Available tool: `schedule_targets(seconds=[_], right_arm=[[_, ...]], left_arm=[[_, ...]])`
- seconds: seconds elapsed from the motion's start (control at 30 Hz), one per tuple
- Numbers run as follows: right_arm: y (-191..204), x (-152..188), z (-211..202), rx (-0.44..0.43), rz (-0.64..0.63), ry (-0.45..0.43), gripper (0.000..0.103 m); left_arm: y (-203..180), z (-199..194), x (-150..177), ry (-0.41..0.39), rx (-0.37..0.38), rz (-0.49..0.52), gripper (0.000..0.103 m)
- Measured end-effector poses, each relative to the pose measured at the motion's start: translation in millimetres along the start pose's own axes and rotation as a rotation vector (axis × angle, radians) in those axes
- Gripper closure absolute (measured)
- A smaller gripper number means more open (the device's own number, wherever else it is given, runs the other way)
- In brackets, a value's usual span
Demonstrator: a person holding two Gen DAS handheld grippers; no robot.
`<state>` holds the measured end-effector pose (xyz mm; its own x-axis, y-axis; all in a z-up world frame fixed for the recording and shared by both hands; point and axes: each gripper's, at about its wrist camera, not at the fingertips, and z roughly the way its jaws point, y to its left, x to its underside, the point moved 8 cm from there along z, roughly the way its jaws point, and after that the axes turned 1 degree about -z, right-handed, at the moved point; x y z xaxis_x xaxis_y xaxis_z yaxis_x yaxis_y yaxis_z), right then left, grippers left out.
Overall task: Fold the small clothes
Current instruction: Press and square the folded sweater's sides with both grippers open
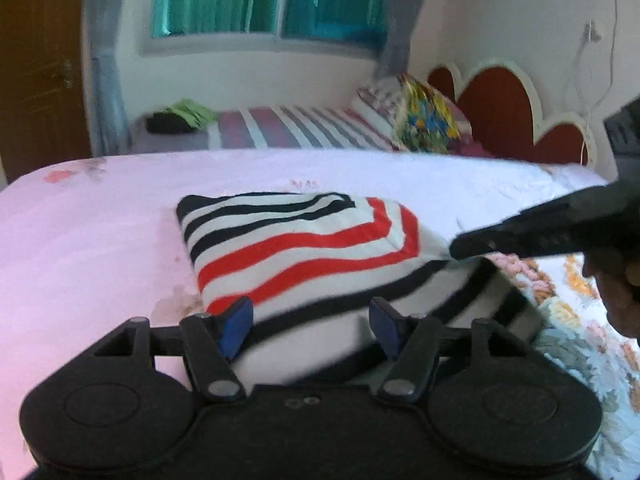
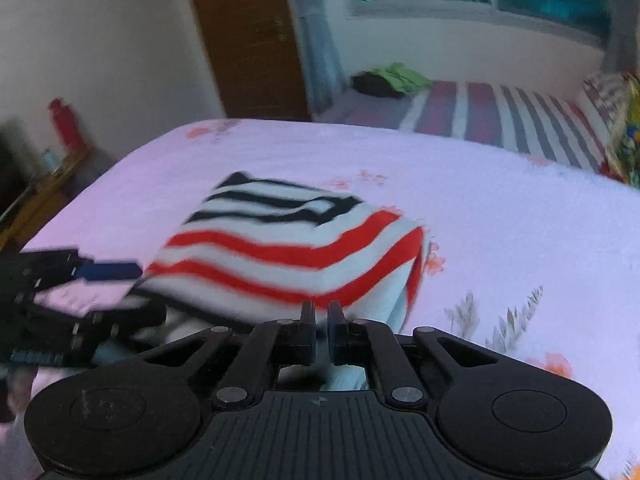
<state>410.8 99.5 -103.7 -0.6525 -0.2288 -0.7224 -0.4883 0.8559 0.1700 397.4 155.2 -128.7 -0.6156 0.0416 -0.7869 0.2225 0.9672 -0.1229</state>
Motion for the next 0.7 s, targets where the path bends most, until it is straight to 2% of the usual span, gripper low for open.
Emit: schedule_targets(seconds=[0.07, 0.13, 0.17, 0.27, 0.53, 0.7], right_arm=[[20.3, 8.0, -9.4, -0.020, -0.042, 0.005, 0.096], [23.9, 24.6, 2.7, 0.037, -0.114, 0.043, 0.097], [20.1, 34.0, 11.1, 0.065, -0.124, 0.074, 0.103], [11.6, 46.2, 17.8, 0.055, -0.083, 0.072, 0.103], [11.8, 50.8, 14.9, 0.074, -0.051, 0.066, 0.103], [20.5, 58.8, 10.2, 0.090, -0.059, 0.095, 0.103]], left_arm=[[-9.3, -6.8, 13.7, -0.001, 0.003, -0.020, 0.041], [-18.7, -1.3, 32.0, 0.033, 0.012, 0.008, 0.041], [-23.7, 2.4, 38.7, 0.047, -0.001, 0.037, 0.041], [-26.8, 5.4, 46.5, 0.056, -0.024, 0.072, 0.041], [-21.9, 1.2, 56.0, 0.036, -0.045, 0.053, 0.040], [-23.9, -4.0, 56.5, 0.037, -0.069, 0.024, 0.040]])
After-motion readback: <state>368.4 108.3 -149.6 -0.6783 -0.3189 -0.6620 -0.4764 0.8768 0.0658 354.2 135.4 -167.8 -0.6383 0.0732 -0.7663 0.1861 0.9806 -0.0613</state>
